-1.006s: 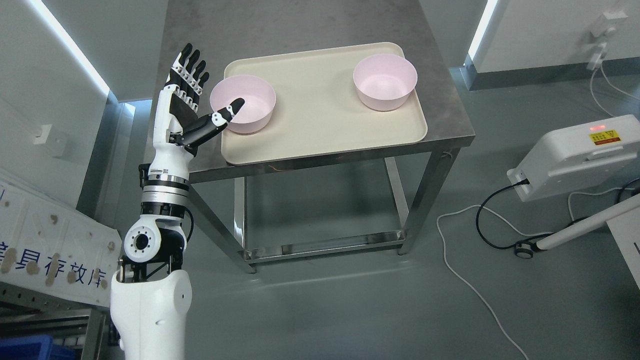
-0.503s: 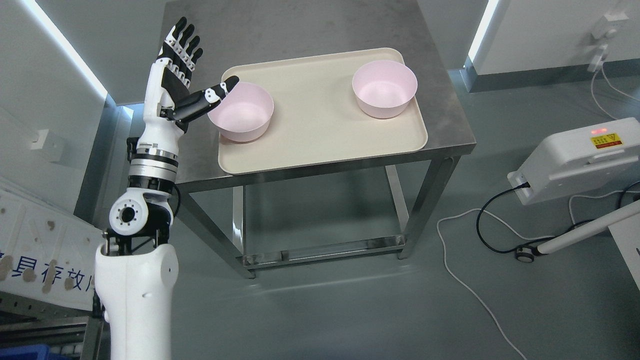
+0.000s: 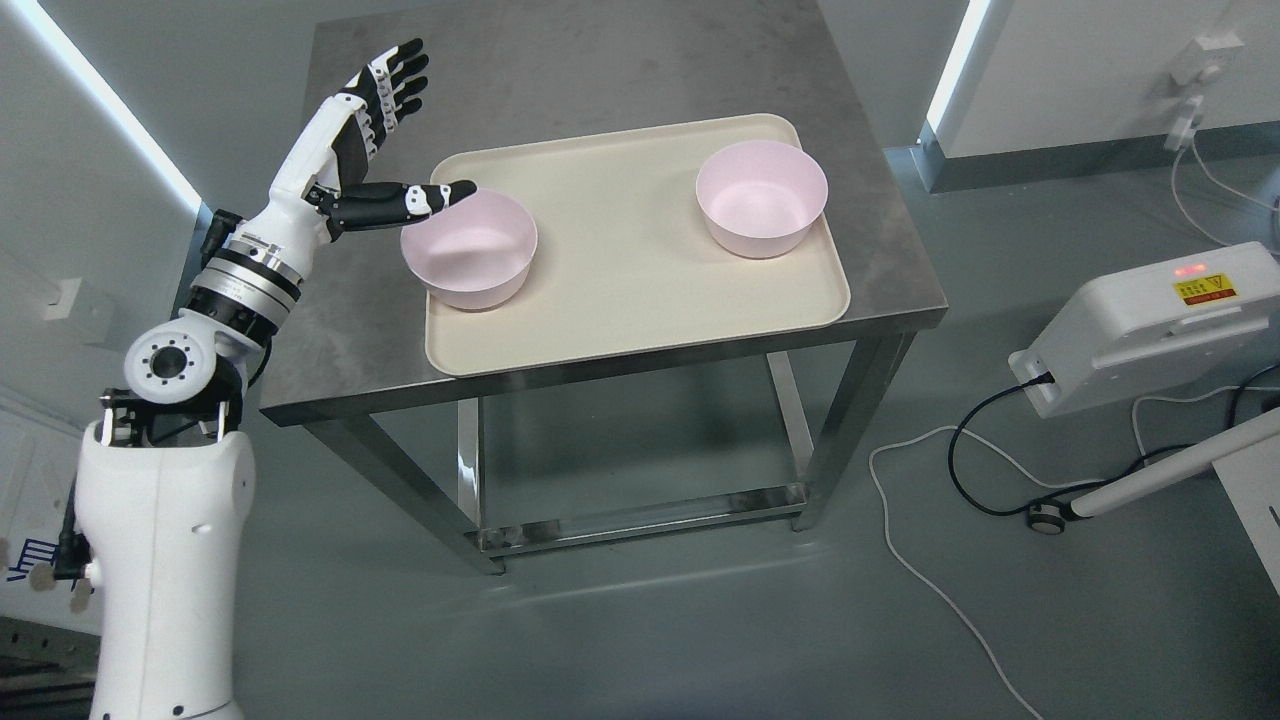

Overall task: Stack pink IKEA bowls on left shelf middle
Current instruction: 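Reach the left hand toward the rim of the nearer pink bowl, then grasp the rim of the nearer pink bowl with the left hand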

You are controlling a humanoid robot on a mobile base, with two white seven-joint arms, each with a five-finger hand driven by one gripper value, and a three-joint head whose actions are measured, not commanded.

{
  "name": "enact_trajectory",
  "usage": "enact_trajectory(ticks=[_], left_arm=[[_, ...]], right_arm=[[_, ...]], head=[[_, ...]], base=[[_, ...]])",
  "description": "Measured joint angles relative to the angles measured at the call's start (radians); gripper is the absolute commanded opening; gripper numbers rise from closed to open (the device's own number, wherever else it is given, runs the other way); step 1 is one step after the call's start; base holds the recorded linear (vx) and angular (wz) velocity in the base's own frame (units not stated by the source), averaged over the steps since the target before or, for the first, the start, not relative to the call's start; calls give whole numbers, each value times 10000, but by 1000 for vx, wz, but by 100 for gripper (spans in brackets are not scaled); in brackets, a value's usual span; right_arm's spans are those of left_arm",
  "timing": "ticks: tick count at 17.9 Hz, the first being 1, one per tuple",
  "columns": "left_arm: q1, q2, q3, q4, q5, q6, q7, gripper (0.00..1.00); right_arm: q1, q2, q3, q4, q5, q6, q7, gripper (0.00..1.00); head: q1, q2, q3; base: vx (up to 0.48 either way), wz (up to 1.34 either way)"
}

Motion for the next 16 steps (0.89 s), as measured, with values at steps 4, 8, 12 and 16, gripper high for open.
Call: enact_trajectory(ticks=[4,8,12,16], left_arm=[[-405,607,-305,479,-929,429,-1064,95],[-948,796,-620,961,-2139,512,-1290,92],[-1287,890,-983,1302,-2906,522,-1555,79],[-1472,963,-1295,1559,-3325,524,-1712,72]], right_arm=[[-1,0,0,0,0,1,-1,100],[-1,0,0,0,0,1,-4,100],[-2,0,0,0,0,1,-4,100],[0,0,0,0,0,1,-5,100]], head=[[0,0,0],[0,0,0],[0,0,0],[0,0,0]], base=[[16,0],[0,0],[0,0],[0,0]])
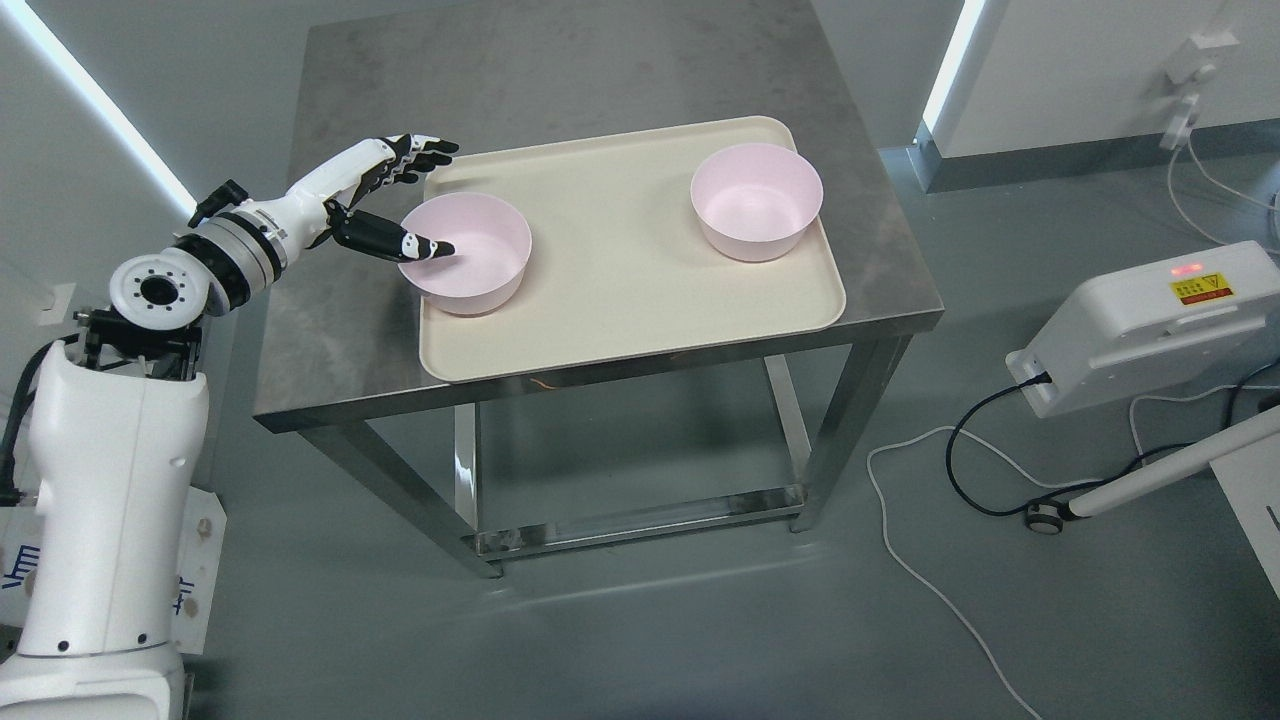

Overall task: Stack pink IKEA bowls on left shelf middle
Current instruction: 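Grasp the rim of the nearer pink bowl with the left hand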

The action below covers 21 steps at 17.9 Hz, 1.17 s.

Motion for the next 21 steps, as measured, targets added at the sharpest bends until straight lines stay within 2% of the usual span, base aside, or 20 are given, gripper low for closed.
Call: enact_trajectory(ticks=[8,12,15,21], left_arm=[[-164,66,-407,246,-513,-112,-118,62],[-337,67,-524,264,-637,-481,-144,51],[-398,50,-589,260,-687,-1207,-150,50],[-510,37,-703,250,-752,-1602,-480,48]], right_arm=[[0,0,0,0,0,0,-2,100],[-1,0,0,0,0,0,-2,100],[-1,0,0,0,0,0,-2,100],[-1,0,0,0,0,0,-2,100]], head=[[0,0,0],[0,0,0],[0,0,0],[0,0,0]], base=[[0,0],[0,0],[0,0],[0,0]])
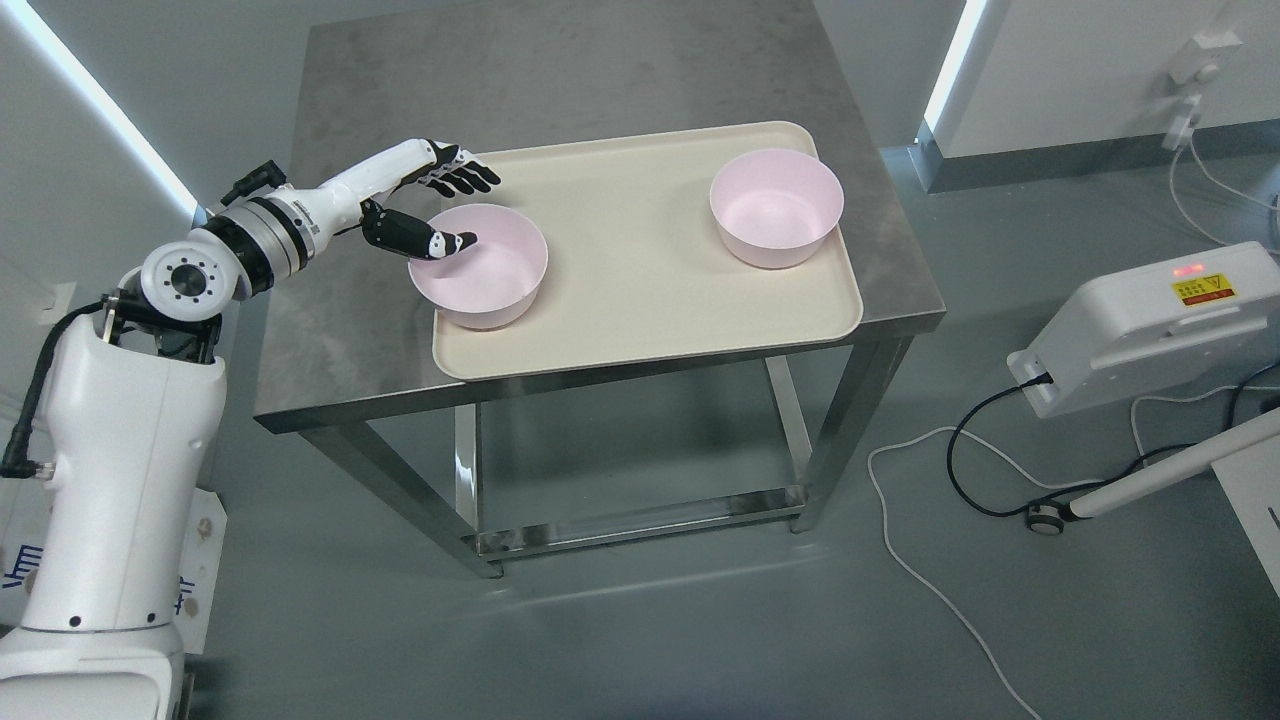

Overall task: Stack pink IKEA bowls on left shelf middle
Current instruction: 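Grasp the rim of the nearer pink bowl with the left hand, then lift the pink bowl and carry it over the other pink bowl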

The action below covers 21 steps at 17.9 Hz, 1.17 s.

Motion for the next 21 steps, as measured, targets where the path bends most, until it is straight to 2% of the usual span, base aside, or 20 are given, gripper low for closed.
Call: enact_trajectory(ticks=[7,10,13,17,21], left_arm=[[-70,17,-161,8,-1037,-716,-97,41],[-53,-18,-221,25,-1641,-1053,-98,28],[-53,-59,-237,46,-2071,-1937,-98,19],[-61,-153,-186,64,-2288,-2744,-100,1],[-128,-374,55,69,-2377,-3388,-104,1]], right_arm=[[0,0,0,0,0,0,0,100],[0,0,0,0,0,1,0,100],[0,0,0,0,0,1,0,100],[0,0,0,0,0,1,0,100],[0,0,0,0,0,1,0,100]], head=[[0,0,0],[0,0,0],[0,0,0],[0,0,0],[0,0,0]], base=[[0,0],[0,0],[0,0],[0,0],[0,0]])
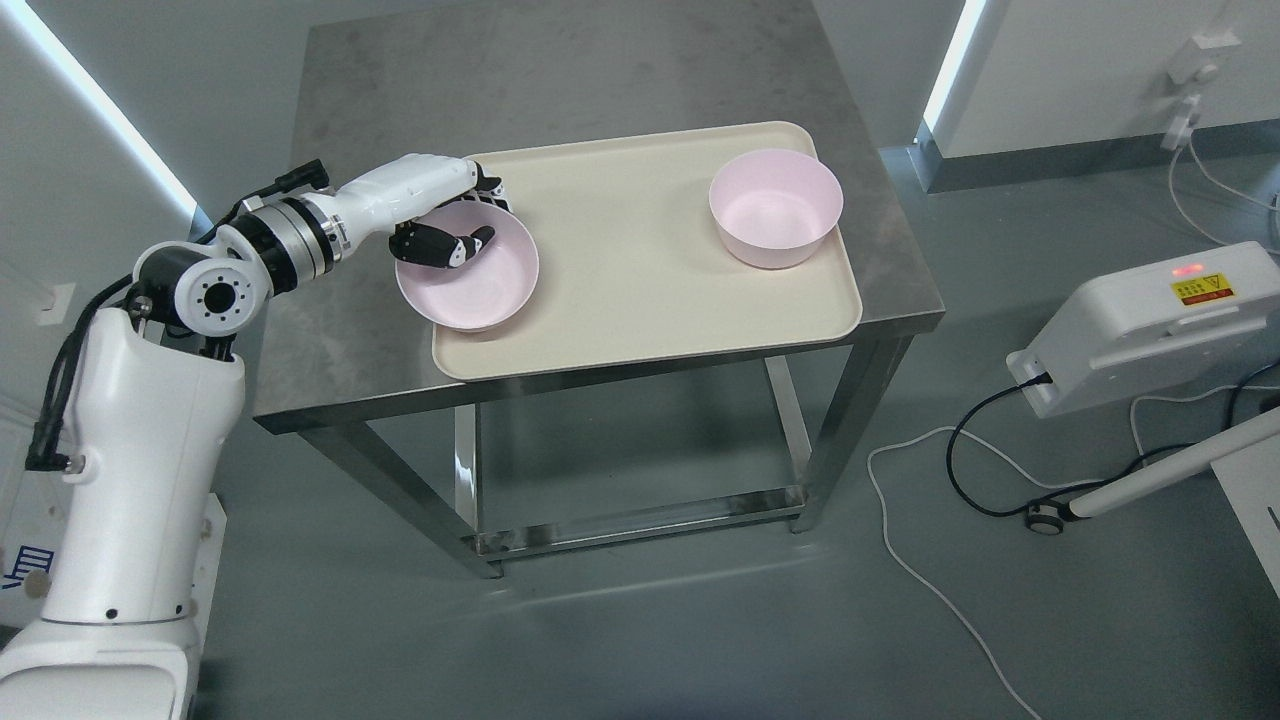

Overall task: Stack pink IKEA bowls on left shelf middle
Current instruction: 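Lift the pink bowl and carry it over the other pink bowl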

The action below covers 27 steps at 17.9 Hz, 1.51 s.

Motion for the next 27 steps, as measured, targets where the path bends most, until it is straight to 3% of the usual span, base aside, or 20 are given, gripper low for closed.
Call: enact_trajectory(ticks=[6,11,13,18,23,27], left_arm=[[-574,-601,369,-40,-24,-81,-281,0],[-1380,-1746,267,-75,-56,-50,-1117,1],[-1826,-2217,-247,-46,89,600,-928,1],[-3307,-2948,-2750,463,1349,1998,1561,1],[-4041,-3360,-4777,1492,2140,2162,2633,2],[-4339,-3560,-5701,2377,2367,2168,3039,3]], right_arm=[[0,0,0,0,0,0,0,100],[0,0,0,0,0,0,0,100],[1,0,0,0,0,1,-1,100],[2,0,0,0,0,1,-19,100],[0,0,0,0,0,2,-49,100],[0,0,0,0,0,1,-3,100]], head=[[0,0,0],[0,0,0],[0,0,0],[0,0,0],[0,0,0],[0,0,0]], base=[[0,0],[0,0],[0,0],[0,0],[0,0],[0,0]])
